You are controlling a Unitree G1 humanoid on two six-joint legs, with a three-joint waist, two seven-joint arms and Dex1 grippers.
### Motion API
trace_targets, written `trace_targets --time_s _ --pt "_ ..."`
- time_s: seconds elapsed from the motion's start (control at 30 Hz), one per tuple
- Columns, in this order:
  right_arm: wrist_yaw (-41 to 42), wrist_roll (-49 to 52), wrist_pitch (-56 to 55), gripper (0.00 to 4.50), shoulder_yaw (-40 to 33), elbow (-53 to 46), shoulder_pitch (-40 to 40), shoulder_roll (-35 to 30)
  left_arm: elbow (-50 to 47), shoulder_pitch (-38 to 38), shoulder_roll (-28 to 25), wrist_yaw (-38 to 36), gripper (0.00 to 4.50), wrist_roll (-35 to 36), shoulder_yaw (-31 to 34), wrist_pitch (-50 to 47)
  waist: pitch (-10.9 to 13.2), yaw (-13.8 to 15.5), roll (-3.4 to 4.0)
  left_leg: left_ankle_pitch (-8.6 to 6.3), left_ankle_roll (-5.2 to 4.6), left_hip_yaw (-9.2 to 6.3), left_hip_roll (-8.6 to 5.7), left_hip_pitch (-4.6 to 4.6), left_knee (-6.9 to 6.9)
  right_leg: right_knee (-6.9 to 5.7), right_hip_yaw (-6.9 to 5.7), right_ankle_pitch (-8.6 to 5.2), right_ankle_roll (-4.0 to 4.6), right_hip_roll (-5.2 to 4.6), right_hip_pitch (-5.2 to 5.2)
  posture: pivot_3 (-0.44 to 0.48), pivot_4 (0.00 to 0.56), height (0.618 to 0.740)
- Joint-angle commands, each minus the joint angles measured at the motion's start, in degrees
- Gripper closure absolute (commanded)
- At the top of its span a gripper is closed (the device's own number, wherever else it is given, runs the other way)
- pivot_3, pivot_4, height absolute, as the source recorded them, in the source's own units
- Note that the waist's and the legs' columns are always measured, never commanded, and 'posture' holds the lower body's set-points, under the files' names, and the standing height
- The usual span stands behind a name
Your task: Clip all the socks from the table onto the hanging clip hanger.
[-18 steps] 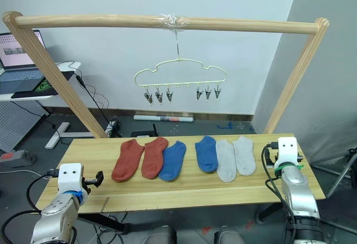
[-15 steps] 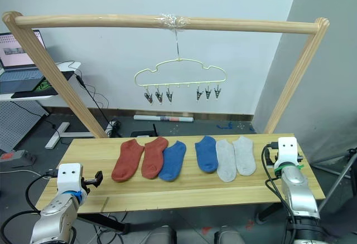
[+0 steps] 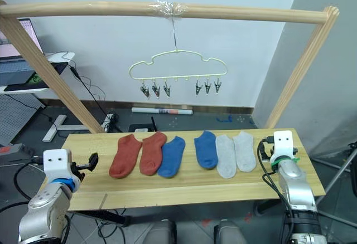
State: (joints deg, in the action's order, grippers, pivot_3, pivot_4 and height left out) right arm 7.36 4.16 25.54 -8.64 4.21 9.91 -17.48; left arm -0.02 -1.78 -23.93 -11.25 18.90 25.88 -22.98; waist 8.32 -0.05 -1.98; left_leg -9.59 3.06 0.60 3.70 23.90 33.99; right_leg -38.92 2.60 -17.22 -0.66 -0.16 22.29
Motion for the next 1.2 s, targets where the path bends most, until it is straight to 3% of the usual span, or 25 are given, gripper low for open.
trace_targets --time_s 0.03,0.23,0.33,0.5,0.9,1.2 --pt "4.35 2.99 -1.45 0.0 1.15 -4.4 1.24 0.52 -6.57 1.89 -0.55 -1.42 0.01 3.12 1.41 -0.17 0.64 0.0 0.01 0.0 0.0 -0.06 0.0 0.03 0.0 0.0 0.0 0.1 -0.17 0.0 0.0 0.084 0.177 0.74" --pt "19.53 10.84 -2.42 0.0 5.97 -10.61 3.34 0.07 -11.67 7.67 -1.88 -4.53 0.01 3.55 -3.66 -0.7 2.46 0.03 0.03 0.0 0.0 -0.19 -0.01 0.1 0.0 0.0 -0.05 0.11 -0.23 0.04 0.0 0.073 0.208 0.74" --pt "26.78 14.39 -1.85 0.0 7.81 -13.2 5.68 -1.71 -12.21 12.44 -1.67 -5.98 0.6 4.46 -5.71 -0.79 3.28 0.04 0.0 0.01 0.0 -0.23 -0.04 0.14 0.01 0.01 -0.13 0.14 -0.3 0.05 -0.01 0.059 0.212 0.74" --pt "32.25 19.81 0.99 0.0 8.9 -15.35 10.95 -2.08 -10.25 19.43 -1.48 -6.2 1.98 2.92 -9.3 -0.65 3.57 -0.04 -0.1 -0.04 0.07 -0.27 -0.07 0.24 0.01 0.1 -0.18 0.17 -0.63 0.06 0.01 0.044 0.217 0.74" --pt "34.75 26.88 5.03 0.0 14.15 -21.86 19.55 2.82 -1.73 27.52 1.6 -7.17 1.98 -0.2 -13.66 5.02 3.85 -0.21 -0.03 -0.12 0.19 -0.52 -0.04 0.4 0.0 0.05 -0.33 0.1 -0.76 0.12 0.07 0.001 0.222 0.74" --pt "33.02 27.14 5.06 0.0 14.45 -22.06 20.7 3.88 5.45 30.85 3.73 -7.98 1.98 -1.54 -14.05 11.16 4.41 -0.28 -0.17 -0.12 0.19 -0.54 -0.06 0.46 0.03 0.05 -0.39 0.13 -0.79 0.1 0.09 -0.014 0.231 0.74"
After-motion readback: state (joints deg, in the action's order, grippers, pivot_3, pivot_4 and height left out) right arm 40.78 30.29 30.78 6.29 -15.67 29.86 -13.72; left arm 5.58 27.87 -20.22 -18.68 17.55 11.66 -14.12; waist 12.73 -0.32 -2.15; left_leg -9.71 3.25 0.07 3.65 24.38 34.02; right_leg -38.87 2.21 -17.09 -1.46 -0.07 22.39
